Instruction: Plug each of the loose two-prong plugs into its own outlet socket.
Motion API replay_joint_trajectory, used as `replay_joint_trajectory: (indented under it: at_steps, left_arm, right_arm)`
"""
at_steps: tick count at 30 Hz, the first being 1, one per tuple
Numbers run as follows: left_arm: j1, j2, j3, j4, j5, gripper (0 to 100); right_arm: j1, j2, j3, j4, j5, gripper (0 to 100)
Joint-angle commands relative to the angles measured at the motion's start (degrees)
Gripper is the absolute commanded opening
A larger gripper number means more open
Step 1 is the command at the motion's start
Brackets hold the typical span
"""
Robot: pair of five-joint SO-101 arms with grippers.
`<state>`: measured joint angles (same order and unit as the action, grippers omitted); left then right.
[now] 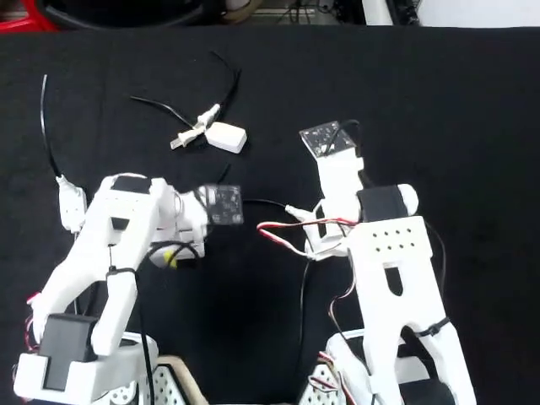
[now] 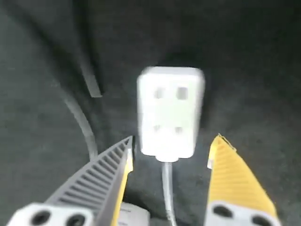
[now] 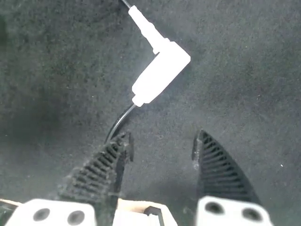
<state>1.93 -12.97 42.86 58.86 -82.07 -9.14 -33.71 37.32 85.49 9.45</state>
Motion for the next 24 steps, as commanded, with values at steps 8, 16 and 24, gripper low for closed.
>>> replay_joint_trajectory:
  at_steps: [8, 16, 24]
  left_arm:
    - [2.86, 3.52, 0.57, -0.7, -2.2, 15]
    - [9.8, 3.43, 1.01, -0.79, 20.92, 4]
    - [12.35, 2.11, -0.84, 7.91, 34.99, 3]
  right_arm:
    - [-0.35, 0.13, -0.04, -0.09, 0.09, 21.2]
    - [-0.35, 0.13, 0.66, -0.53, 0.09, 21.2]
    - [-0.35, 0.13, 0.66, -0.53, 1.23, 21.2]
